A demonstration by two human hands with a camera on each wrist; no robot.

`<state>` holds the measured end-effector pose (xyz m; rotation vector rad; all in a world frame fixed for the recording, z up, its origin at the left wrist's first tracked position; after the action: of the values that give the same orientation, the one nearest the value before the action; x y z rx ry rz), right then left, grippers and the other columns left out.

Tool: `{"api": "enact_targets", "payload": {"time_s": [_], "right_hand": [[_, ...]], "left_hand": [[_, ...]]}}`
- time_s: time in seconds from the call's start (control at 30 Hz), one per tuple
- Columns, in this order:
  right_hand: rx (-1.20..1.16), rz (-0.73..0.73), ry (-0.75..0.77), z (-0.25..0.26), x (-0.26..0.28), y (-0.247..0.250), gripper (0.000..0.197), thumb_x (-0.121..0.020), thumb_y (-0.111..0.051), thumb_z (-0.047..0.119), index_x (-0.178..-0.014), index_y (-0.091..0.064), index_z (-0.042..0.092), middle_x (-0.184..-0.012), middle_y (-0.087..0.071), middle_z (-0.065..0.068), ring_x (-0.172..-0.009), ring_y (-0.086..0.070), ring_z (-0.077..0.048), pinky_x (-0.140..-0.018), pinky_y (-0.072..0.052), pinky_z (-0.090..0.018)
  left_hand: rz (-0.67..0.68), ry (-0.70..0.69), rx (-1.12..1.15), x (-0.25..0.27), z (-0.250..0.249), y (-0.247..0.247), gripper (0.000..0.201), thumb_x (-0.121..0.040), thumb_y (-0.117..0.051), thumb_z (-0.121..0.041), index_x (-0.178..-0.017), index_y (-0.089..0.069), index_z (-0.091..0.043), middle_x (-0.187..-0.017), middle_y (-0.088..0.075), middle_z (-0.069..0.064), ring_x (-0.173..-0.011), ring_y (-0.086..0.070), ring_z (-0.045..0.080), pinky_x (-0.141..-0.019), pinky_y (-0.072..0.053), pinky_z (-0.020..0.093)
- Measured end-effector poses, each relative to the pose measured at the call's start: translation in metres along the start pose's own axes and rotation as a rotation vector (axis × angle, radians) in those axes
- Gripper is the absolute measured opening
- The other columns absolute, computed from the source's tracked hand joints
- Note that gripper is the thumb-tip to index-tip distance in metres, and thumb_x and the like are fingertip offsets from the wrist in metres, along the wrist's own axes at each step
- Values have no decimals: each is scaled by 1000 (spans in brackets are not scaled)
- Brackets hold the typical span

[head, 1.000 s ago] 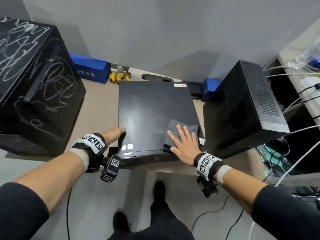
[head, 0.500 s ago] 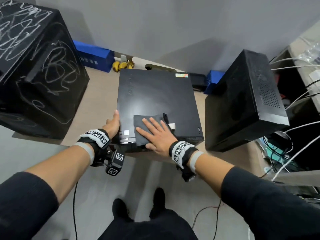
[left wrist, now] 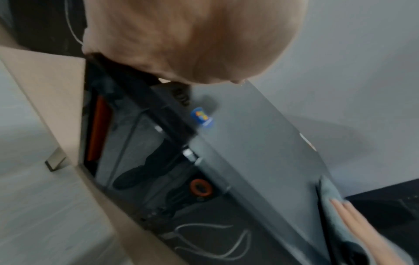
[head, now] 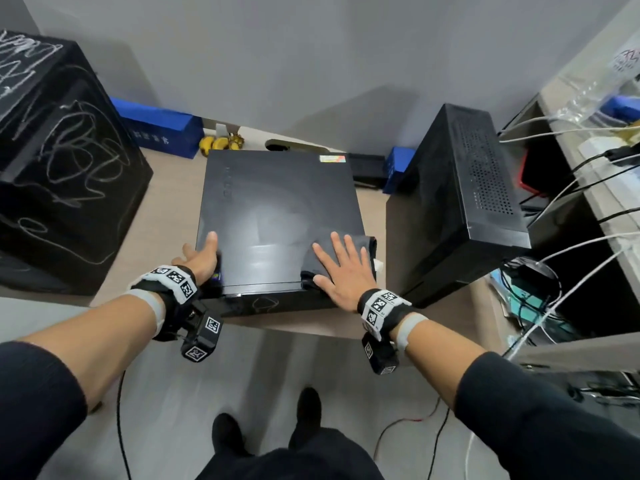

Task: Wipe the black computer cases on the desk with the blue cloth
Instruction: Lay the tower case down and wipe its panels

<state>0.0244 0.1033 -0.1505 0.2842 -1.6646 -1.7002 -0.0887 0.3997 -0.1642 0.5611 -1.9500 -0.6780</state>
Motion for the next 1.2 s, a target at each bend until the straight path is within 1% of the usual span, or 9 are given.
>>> {"api": "enact_targets", "payload": {"time_s": [0.13,0.2,0.33,0.43,0.6,0.73,0.9,1.03,1.2], "right_hand": [[-250,9,-234,-35,-20,15,79,-97,-40,55,-156,7,31,-161,24,-9,-148,18,-37,-121,0,-50],[-408,39,-299,-38,-34,28,85,-97,-48,49,-156,10,27,-160,23,-12,-148,9,-39,-122,-4,-47],[-555,-63,-412,-40,-29,27,94,-94,-56,41,-155,11,14,-161,-5,-16,-145,-16,-38,-118,-18,-44],[-576,-66,-491,-40,-22,17,96,-94,-58,40,-154,9,8,-158,-14,-18,-143,-21,-37,-117,-19,-43],[-652,9,-698,-48,-113,59,90,-89,-61,43,-151,-6,6,-153,-24,-20,-138,-33,-39,-113,-26,-42],[-597,-65,-714,-52,-204,109,85,-92,-58,44,-150,-11,3,-155,-25,-19,-141,-29,-36,-114,-23,-40],[-614,-121,-696,-70,-257,128,86,-90,-58,48,-149,-16,3,-154,-30,-19,-140,-34,-36,-112,-26,-41],[-642,-133,-639,-70,-245,121,87,-94,-55,47,-155,-7,7,-157,-23,-20,-142,-30,-37,-115,-22,-43],[-623,-115,-634,-58,-175,97,82,-97,-51,45,-155,-7,9,-159,-20,-18,-143,-29,-37,-114,-23,-42]], "left_hand": [[28,10,19,-21,-25,4,114,-70,-14,-93,-161,-4,-25,-168,1,11,-154,1,34,-124,4,50],[12,30,54,-20,-37,6,108,-81,-23,-87,-160,3,-18,-167,3,13,-154,3,34,-124,3,48],[-17,65,144,-25,-58,8,104,-91,-38,-75,-158,12,-13,-166,-1,18,-154,2,37,-124,2,48],[-20,74,159,-27,-77,13,106,-90,-40,-76,-158,13,-16,-166,5,18,-153,6,37,-122,4,50],[-31,107,23,-45,-81,10,117,-80,-34,-89,-159,9,-14,-166,1,20,-153,2,41,-123,2,53],[-48,106,97,-51,-74,5,116,-80,-35,-88,-160,3,-13,-165,1,20,-152,-3,43,-123,-1,53],[21,124,131,-65,-72,1,142,-55,-21,-104,-160,-3,-10,-164,-5,23,-151,-7,42,-123,-4,54],[25,120,120,-65,-73,1,146,-49,-16,-106,-160,-5,-11,-163,-10,24,-150,-12,42,-122,-6,54],[14,60,167,-52,-78,8,124,-70,-30,-95,-160,4,-16,-166,2,14,-153,1,39,-123,0,53]]}}
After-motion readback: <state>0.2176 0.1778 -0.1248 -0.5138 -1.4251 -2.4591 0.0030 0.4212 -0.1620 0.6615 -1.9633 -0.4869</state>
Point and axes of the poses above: each hand's wrist, its own x-axis away from the middle knuckle, its own y-axis out of the back of the hand, z = x × y, the point moved 4 cm from there along -x, towards the middle knuckle
